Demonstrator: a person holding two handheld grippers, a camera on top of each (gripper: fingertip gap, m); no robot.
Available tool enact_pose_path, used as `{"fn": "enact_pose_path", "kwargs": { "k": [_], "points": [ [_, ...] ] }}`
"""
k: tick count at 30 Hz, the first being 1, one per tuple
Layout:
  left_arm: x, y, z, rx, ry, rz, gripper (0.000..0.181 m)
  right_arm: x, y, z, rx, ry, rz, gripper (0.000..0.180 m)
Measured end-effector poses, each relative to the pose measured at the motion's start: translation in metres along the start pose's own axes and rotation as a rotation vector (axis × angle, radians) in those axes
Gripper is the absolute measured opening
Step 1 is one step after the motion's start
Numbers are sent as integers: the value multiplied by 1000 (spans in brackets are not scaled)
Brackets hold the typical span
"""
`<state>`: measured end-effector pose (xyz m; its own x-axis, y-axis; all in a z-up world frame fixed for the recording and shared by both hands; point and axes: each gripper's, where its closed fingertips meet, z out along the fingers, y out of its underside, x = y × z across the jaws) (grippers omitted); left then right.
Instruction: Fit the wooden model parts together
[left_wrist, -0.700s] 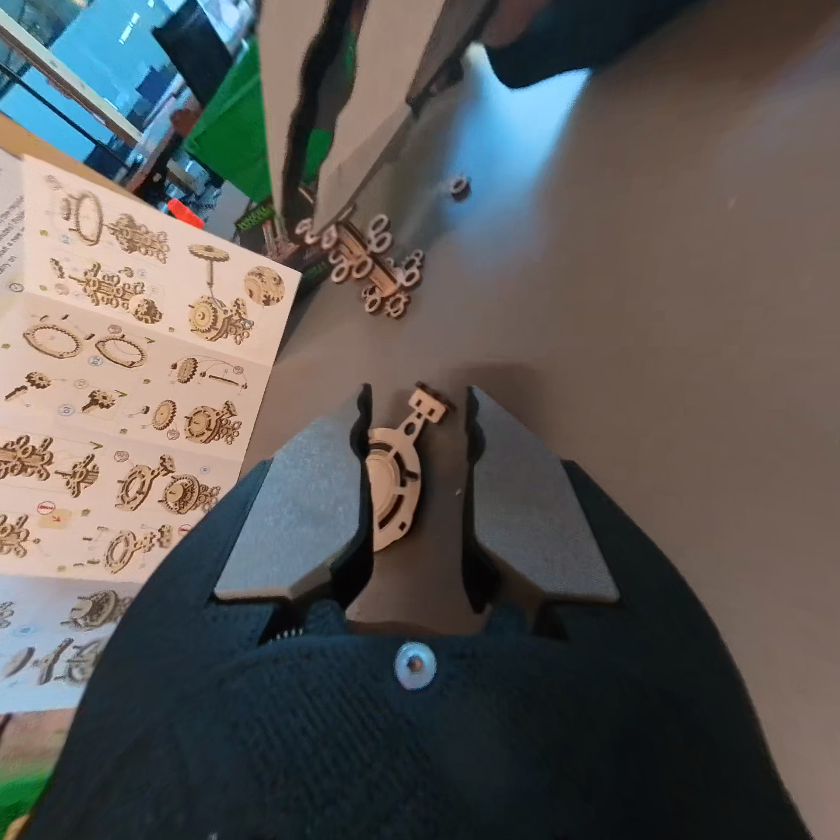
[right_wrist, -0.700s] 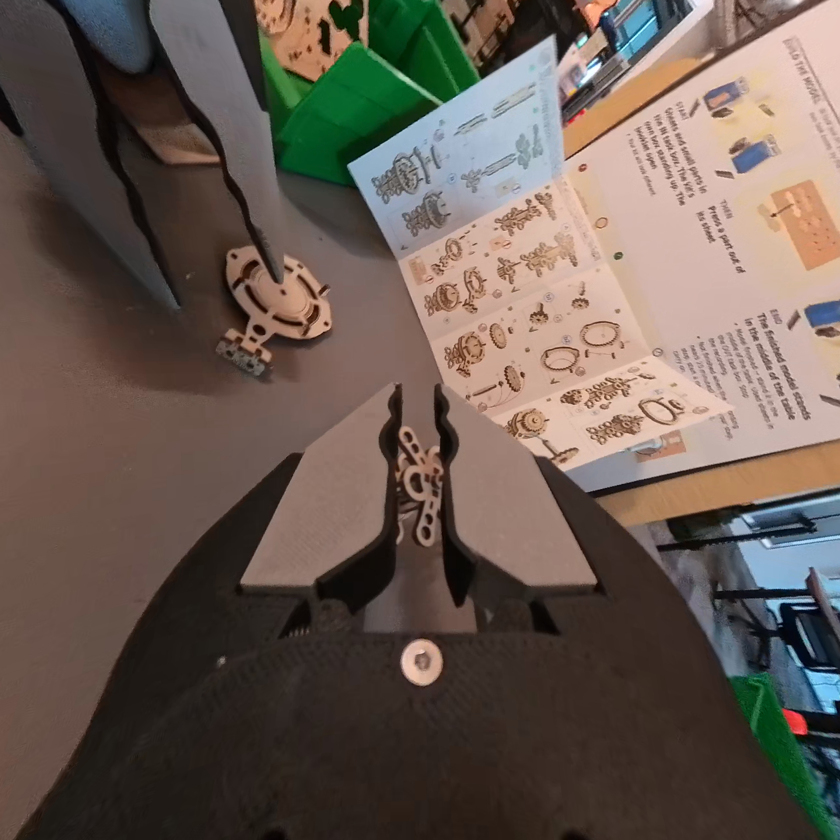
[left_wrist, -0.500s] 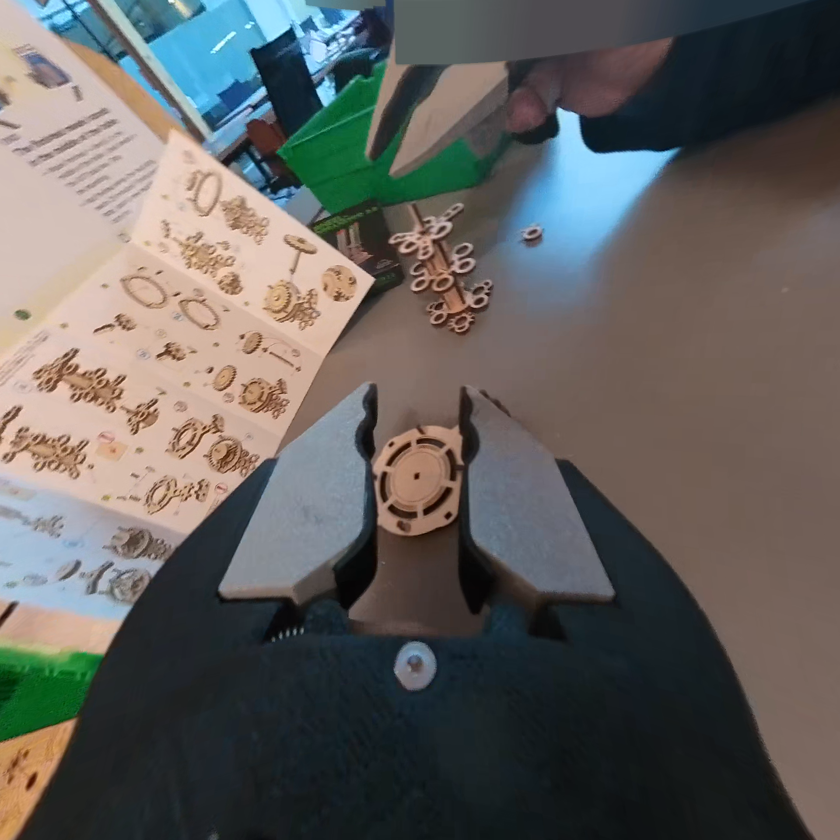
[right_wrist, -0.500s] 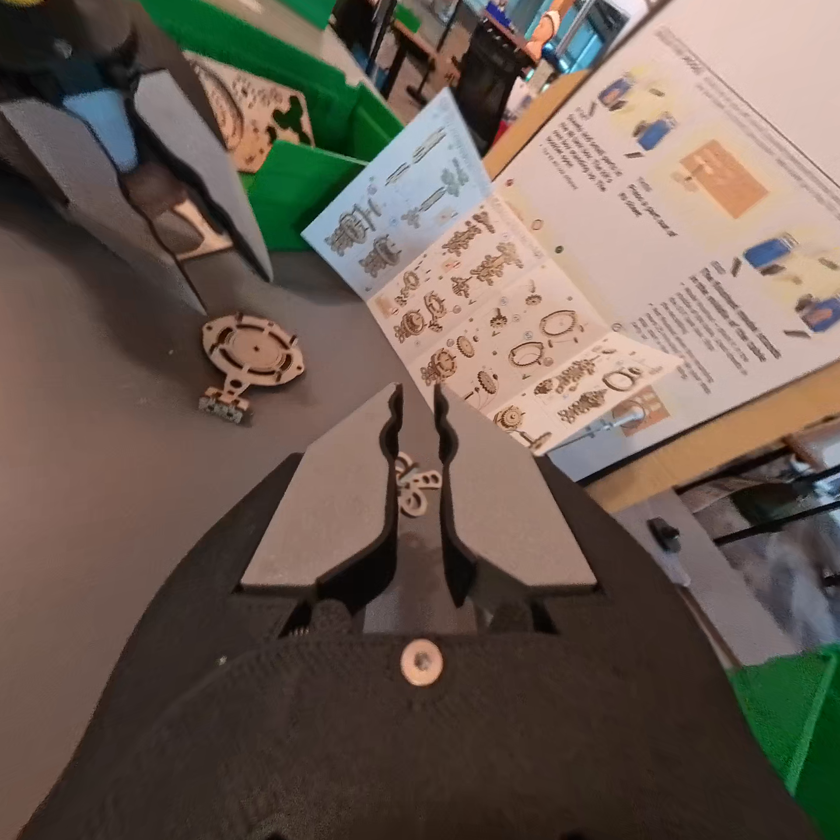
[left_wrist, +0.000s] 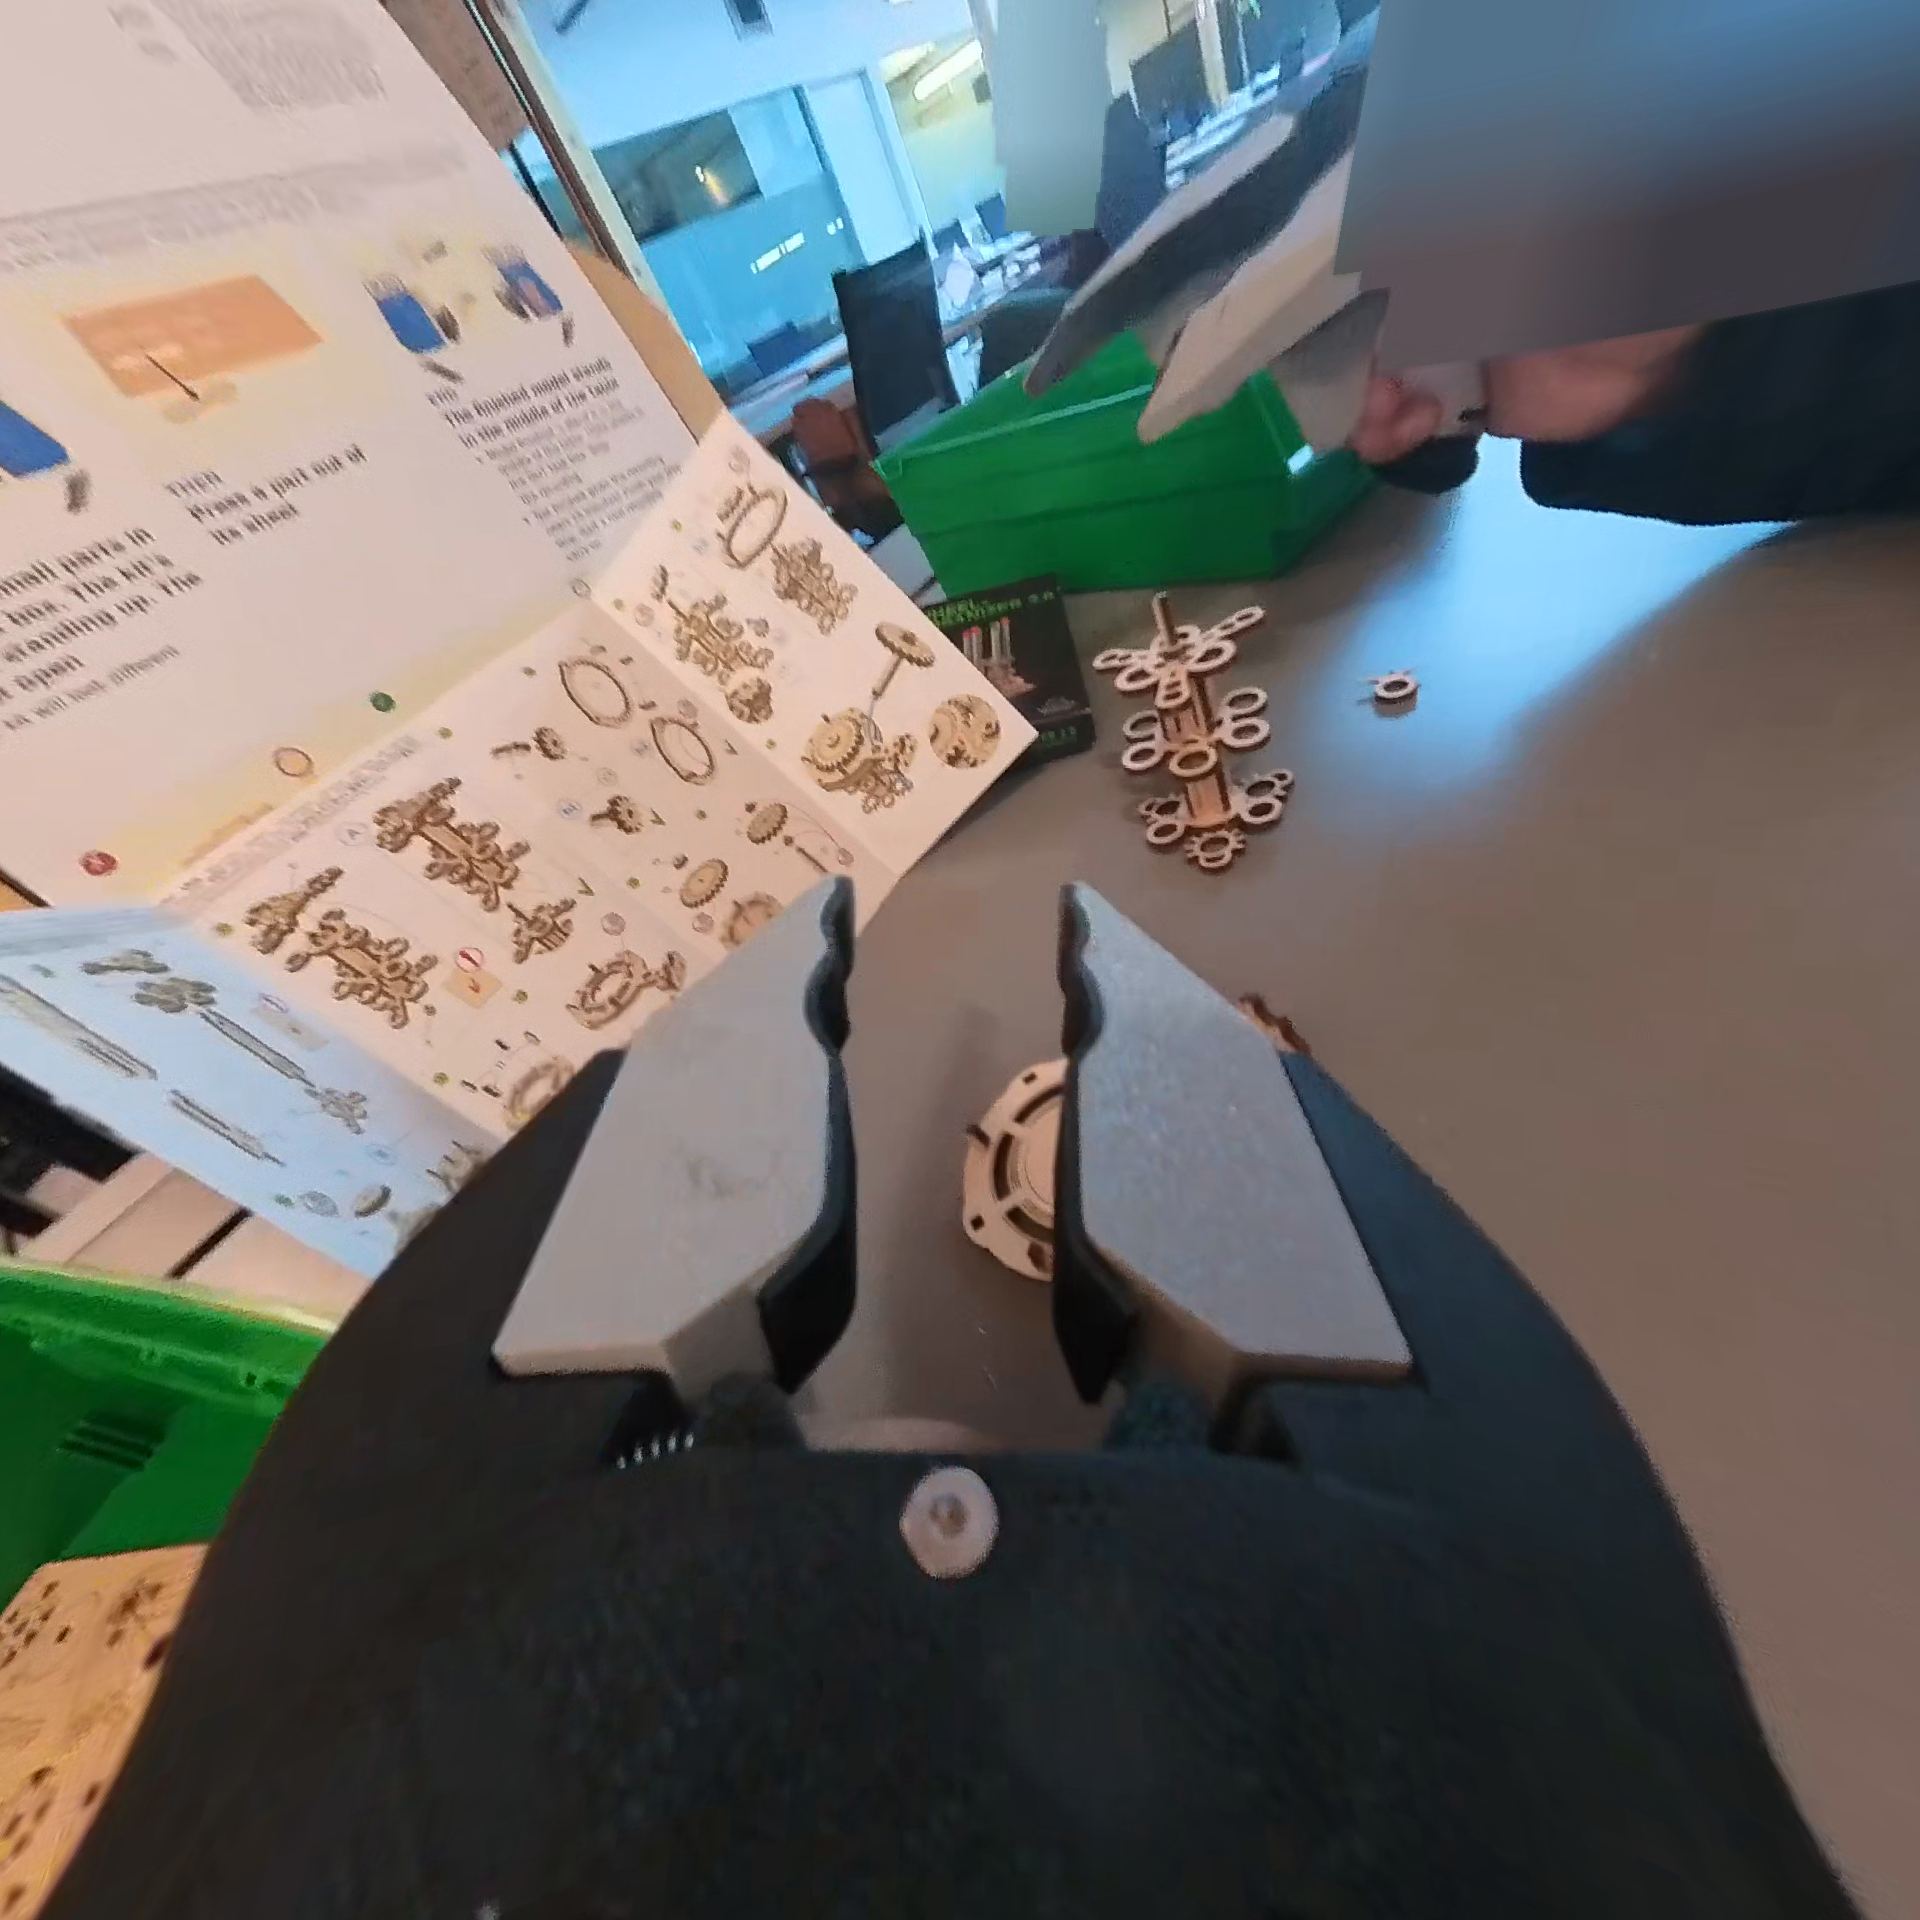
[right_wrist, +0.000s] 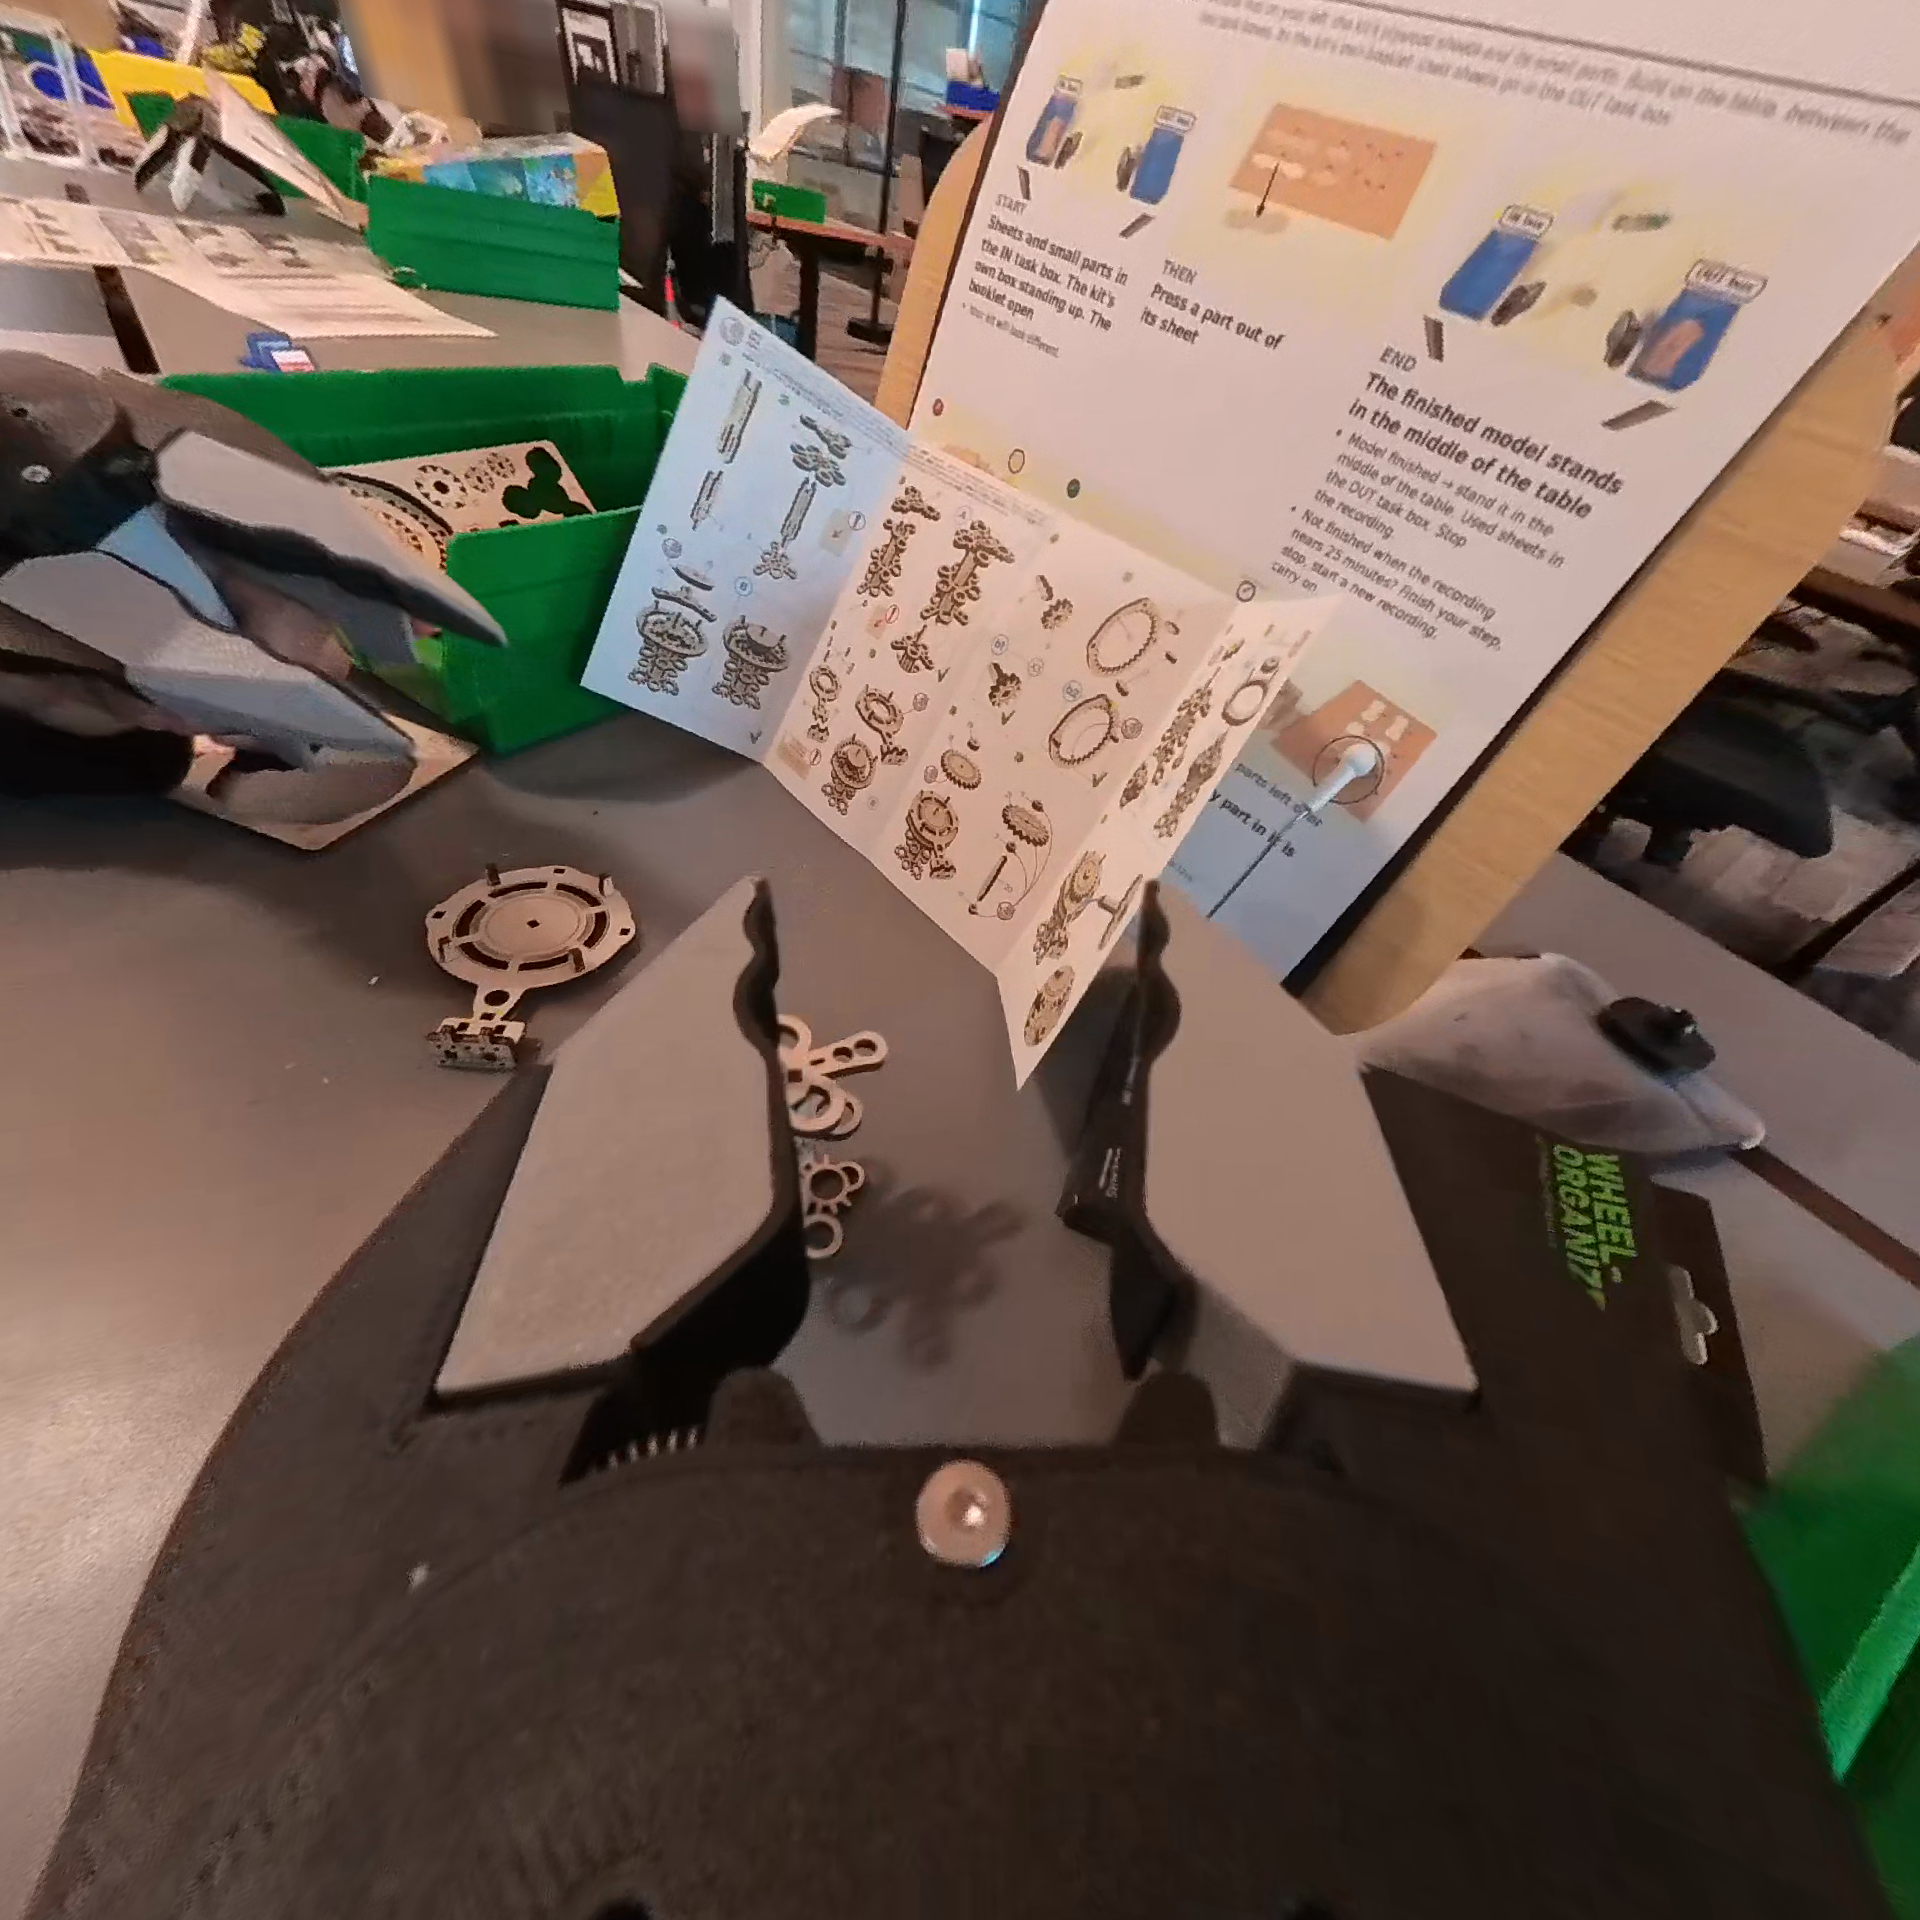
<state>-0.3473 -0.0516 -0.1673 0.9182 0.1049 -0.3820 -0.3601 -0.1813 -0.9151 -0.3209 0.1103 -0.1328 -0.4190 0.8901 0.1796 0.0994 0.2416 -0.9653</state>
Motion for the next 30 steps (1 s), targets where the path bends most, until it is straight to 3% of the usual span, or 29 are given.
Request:
{"fn": "enact_pose_path", "kwargs": {
  "k": [8, 11, 18, 22, 27, 30],
  "points": [
    [6, -13, 6, 29, 15, -7, 48, -22, 24, 8, -103, -159, -47, 76],
    [-6, -31, 6, 54, 6, -45, 65, -22, 27, 6, -99, -179, -33, 77],
    [-25, -86, -9, 169, 149, -191, 68, -27, 36, 3, -123, -228, 26, 84],
    [2, -73, -13, 167, 313, -192, 63, -33, 42, 2, -151, -249, 16, 85],
    [43, -54, -14, 171, 394, -32, 41, -36, 44, 3, -158, -256, 10, 80],
    [66, -61, -14, 224, 401, -16, 29, -38, 45, 5, -161, -250, -5, 79]
  ]
}}
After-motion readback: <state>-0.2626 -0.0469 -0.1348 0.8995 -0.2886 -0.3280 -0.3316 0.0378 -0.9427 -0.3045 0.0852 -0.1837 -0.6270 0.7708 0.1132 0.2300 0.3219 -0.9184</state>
